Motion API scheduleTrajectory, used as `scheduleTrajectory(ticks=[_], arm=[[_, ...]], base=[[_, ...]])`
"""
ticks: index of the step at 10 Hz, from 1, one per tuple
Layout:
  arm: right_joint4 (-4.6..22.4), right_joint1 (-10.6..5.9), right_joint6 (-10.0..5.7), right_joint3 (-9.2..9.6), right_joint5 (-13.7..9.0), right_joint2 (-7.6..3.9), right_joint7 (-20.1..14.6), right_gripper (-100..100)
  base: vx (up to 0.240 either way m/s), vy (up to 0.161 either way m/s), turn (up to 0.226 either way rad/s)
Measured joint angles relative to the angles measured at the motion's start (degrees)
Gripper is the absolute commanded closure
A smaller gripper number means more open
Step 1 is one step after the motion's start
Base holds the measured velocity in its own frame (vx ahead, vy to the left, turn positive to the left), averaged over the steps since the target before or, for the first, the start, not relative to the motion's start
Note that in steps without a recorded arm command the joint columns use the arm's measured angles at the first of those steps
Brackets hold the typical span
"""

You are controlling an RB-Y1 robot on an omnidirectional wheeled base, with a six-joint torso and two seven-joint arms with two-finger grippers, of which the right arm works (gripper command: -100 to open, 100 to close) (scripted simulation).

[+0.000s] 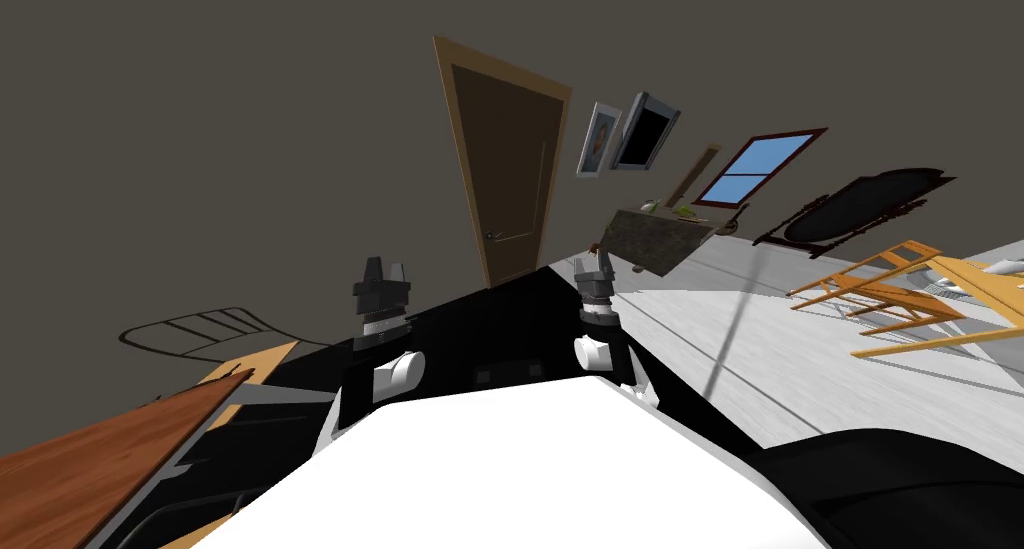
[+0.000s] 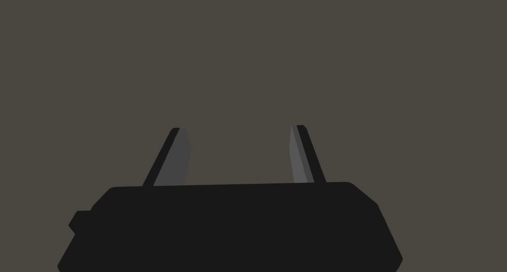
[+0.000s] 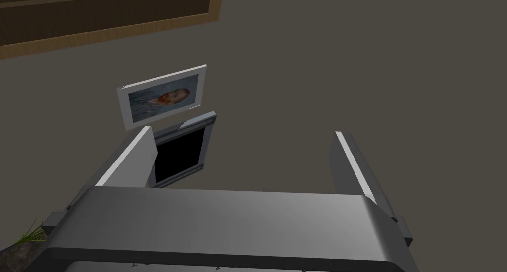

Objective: Pull the door open

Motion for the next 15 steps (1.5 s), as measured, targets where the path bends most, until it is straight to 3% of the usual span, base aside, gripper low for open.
scheduleTrajectory(ticks=[5, 7, 15], arm=[[6.04, -2.86, -0.7, -0.3, -0.22, -0.97, -0.14, -100], [9.74, -4.27, -1.86, -0.36, -0.28, -1.38, -0.14, -100], [23.05, -11.02, -3.27, -0.6, -0.47, -2.78, 0.01, -100]], base=[[0.083, 0.009, 0.057], [0.095, 0.021, 0.058], [0.094, 0.015, 0.07]])
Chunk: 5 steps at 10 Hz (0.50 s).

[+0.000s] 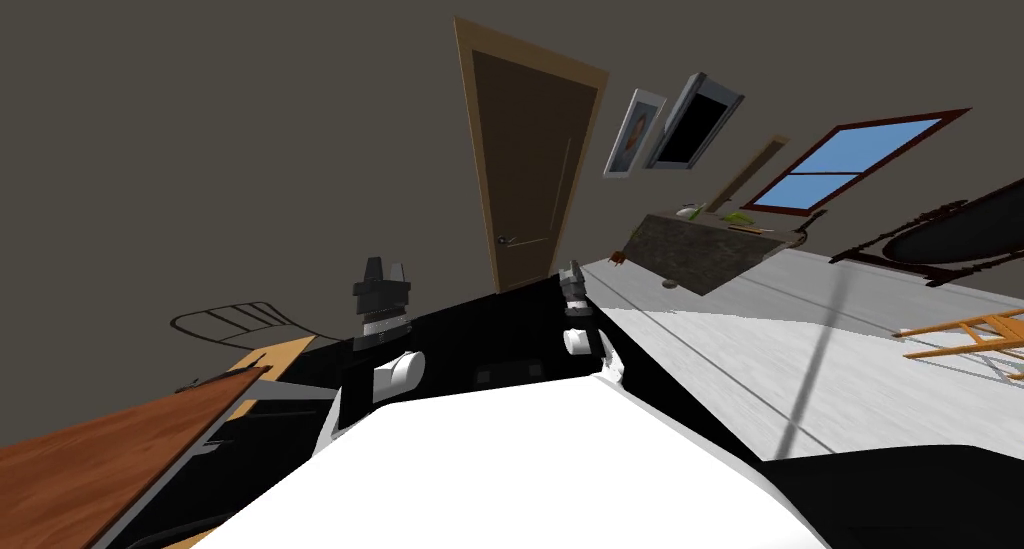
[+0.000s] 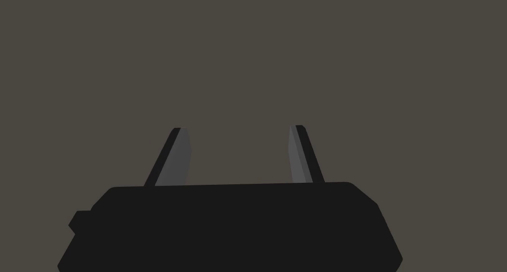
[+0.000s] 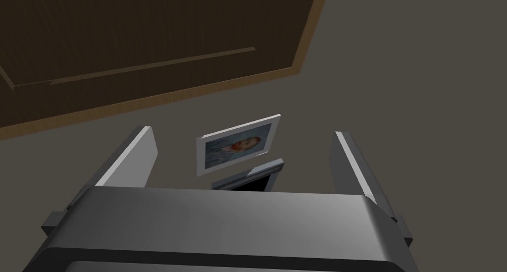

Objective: Pull the door open

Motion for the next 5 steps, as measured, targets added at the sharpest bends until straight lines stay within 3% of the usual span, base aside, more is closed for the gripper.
scheduleTrajectory(ticks=[2, 5], arm=[[2.6, -1.08, -0.39, -0.14, -0.1, -0.36, -0.09, -100], [8.27, -4.09, -1.39, -0.44, -0.29, -1.14, -0.2, -100]], base=[[0.073, 0.008, 0.06], [0.092, 0.009, 0.072]])
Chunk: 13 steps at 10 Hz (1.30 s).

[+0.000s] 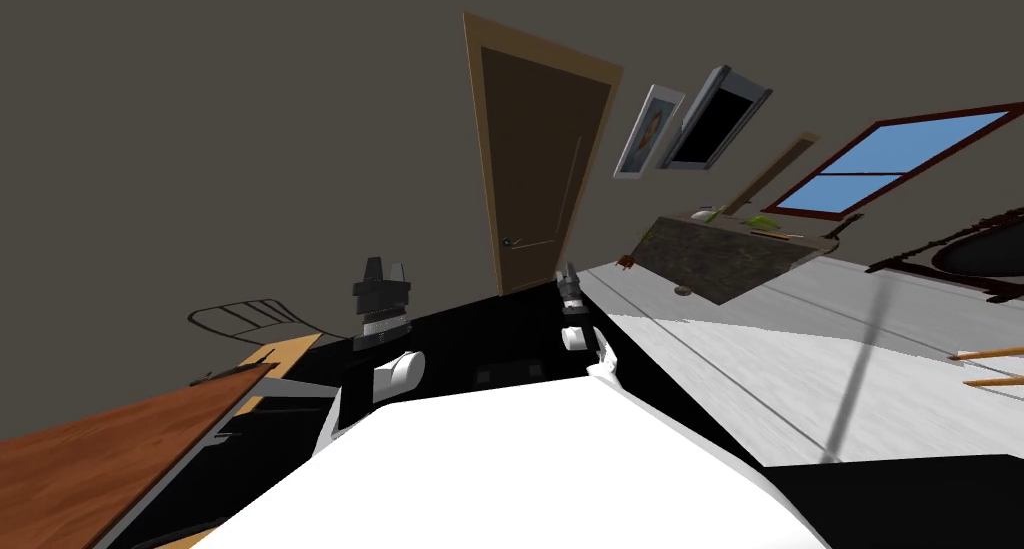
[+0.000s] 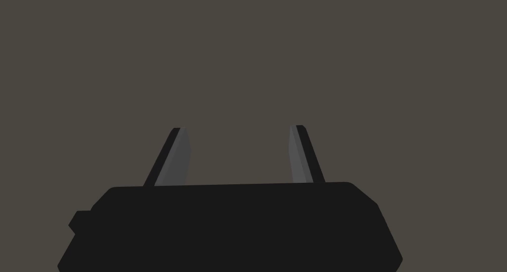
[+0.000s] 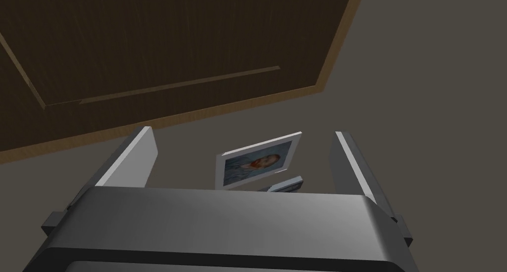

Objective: Pull the door open

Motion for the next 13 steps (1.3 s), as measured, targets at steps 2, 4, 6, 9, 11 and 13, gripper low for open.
scheduleTrajectory(ticks=[2, 4, 6, 9, 11, 13], arm=[[2.85, -0.92, -0.51, -0.04, -0.06, -0.31, -0.05, -100], [5.84, -2.62, -0.6, -0.05, -0.07, -0.52, 0.02, -100], [9.13, -3.81, -1.48, -0.02, -0.05, -0.61, 0.18, -100], [15.13, -6.91, -2.3, -0.26, -0.23, -1.35, 0.09, -100], [17.69, -8.18, -2.35, -0.31, -0.27, -1.56, 0.13, -100], [20.89, -9.87, -2.82, -0.42, -0.35, -1.93, 0.11, -100]], base=[[0.064, 0.01, 0.072], [0.087, 0.006, 0.058], [0.062, 0.018, 0.063], [0.115, 0.008, 0.091], [0.054, -0.002, 0.041], [0.067, 0.0, 0.064]])
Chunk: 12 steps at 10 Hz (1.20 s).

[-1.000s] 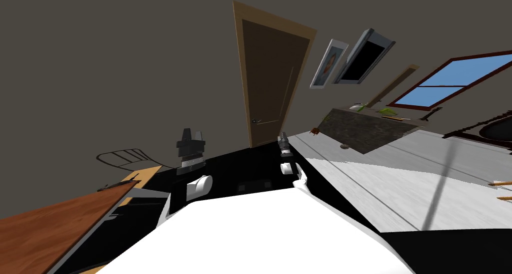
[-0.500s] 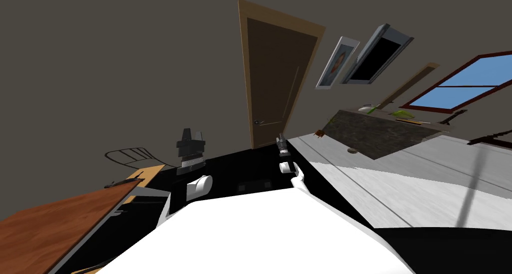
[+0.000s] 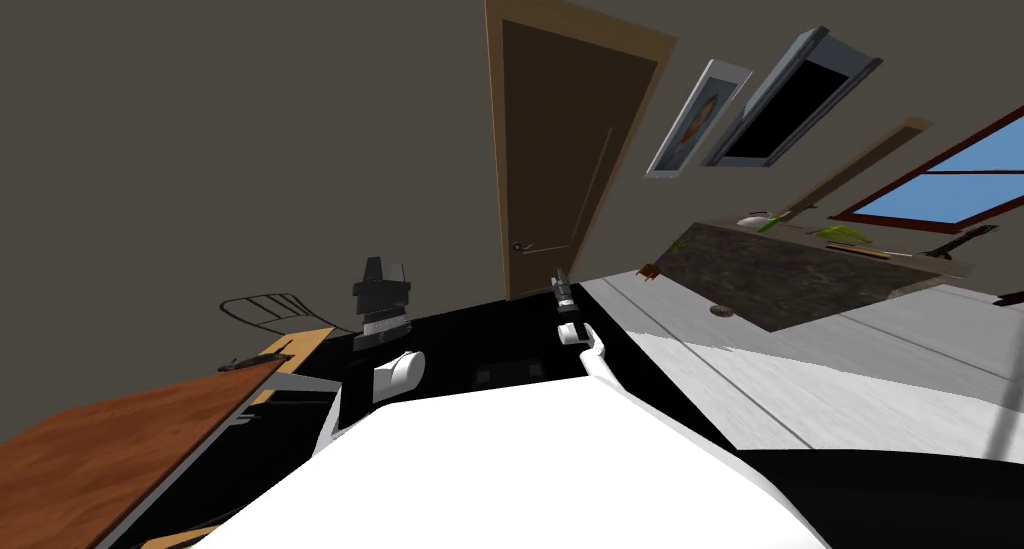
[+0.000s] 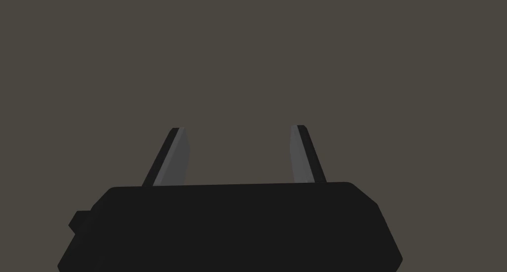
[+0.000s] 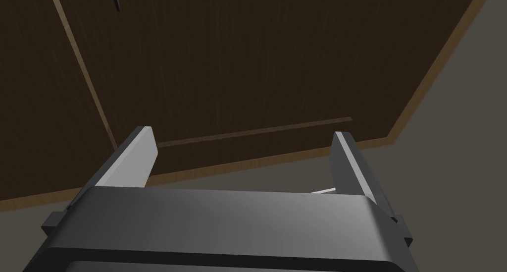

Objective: Pull the door open

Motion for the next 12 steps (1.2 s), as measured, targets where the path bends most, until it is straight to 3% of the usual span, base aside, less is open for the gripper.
scheduleTrajectory(ticks=[3, 12], arm=[[3.13, -1.21, -0.26, -0.04, -0.04, -0.27, 0.0, -100], [19.5, -9.08, -2.93, -0.51, -0.38, -1.74, -0.04, -100]], base=[[0.056, 0.005, 0.046], [0.09, -0.002, 0.075]])
